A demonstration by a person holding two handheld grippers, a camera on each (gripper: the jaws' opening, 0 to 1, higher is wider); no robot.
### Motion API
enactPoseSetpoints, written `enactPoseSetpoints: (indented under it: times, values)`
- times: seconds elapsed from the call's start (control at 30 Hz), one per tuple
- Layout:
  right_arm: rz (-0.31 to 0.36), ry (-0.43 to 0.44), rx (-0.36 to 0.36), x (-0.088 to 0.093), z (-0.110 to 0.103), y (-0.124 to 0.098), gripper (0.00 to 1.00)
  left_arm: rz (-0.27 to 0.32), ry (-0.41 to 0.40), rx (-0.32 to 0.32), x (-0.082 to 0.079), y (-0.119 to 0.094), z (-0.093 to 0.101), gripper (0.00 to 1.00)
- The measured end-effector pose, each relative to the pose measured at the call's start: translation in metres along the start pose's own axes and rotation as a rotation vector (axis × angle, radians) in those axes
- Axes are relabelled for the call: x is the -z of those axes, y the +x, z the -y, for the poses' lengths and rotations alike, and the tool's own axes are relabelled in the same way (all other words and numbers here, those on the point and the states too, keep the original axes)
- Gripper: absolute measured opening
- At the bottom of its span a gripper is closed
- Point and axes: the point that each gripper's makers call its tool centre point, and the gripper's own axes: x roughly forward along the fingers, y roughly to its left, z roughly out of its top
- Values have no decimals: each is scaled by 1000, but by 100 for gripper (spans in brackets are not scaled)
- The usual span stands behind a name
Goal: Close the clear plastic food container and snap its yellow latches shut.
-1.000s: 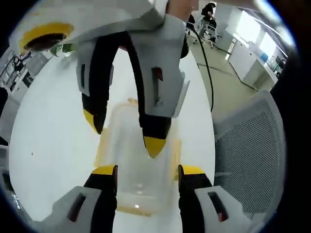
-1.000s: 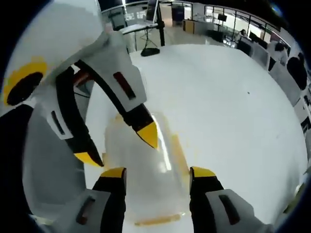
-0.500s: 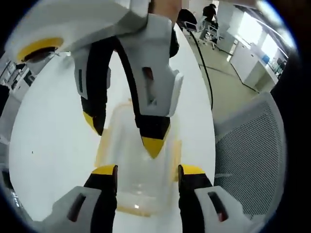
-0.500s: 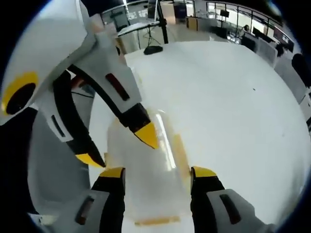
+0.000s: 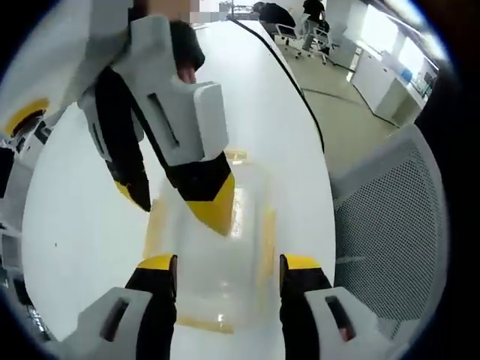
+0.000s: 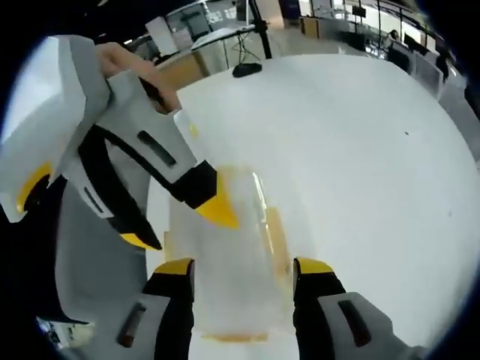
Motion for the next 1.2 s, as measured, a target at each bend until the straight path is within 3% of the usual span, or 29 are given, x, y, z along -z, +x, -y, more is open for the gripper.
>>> enactPoseSetpoints:
  times: [0.23,0.6,0.77,0.87,1.07,1.2]
  values:
    - [-34,-21,-19,-1,3,2,52,-19,21,-22,1,1,1,57]
    - [-48,52,-98,-1,2,11,51,-37,22,-71,1,4,4,61]
    - [-73,46,-108,1,4,13,50,-48,17,-118,0,6,3,60]
    - [-89,58,-119,4,6,15,50,-74,71,-155,3,7,-1,57]
    - [-97,52,-128,4,4,14,50,-77,25,-192,0,9,-3,55]
    - [-103,49,-134,4,4,15,50,-103,48,-226,2,12,-3,56]
